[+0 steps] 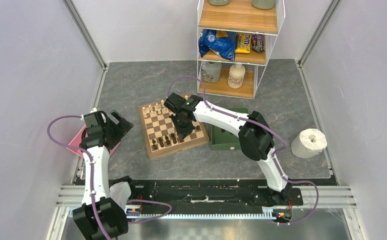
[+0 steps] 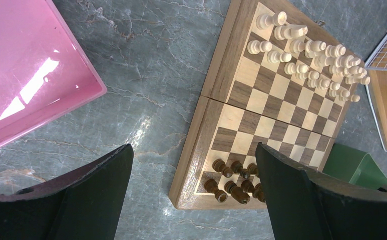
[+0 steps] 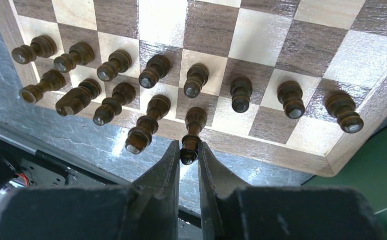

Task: Set up the chess pieces on the board

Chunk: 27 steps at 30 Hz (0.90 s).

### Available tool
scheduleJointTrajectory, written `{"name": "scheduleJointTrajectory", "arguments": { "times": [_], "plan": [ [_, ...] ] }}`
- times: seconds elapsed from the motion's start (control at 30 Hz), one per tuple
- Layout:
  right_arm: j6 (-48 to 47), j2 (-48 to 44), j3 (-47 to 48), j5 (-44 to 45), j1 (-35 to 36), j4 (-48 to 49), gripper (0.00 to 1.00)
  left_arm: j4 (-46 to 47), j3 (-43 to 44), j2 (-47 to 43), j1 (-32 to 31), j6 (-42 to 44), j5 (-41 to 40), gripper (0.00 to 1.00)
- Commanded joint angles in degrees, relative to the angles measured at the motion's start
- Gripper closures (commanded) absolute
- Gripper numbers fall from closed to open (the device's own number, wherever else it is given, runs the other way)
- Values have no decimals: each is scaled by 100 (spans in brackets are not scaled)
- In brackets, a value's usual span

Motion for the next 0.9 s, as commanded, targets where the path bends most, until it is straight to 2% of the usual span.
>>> {"name": "scheduleJointTrajectory", "arguments": {
  "times": [0.0,0.3,0.87],
  "plan": [
    [49,82,286,66,19,77,82,72,73,-47,42,134,128,1],
    [82,144,342,105,19,95,80,78,73,-40,44,131,136,1],
    [95,58,408,98,19,111,61,76,73,-39,36,128,133,1]
  ]
}}
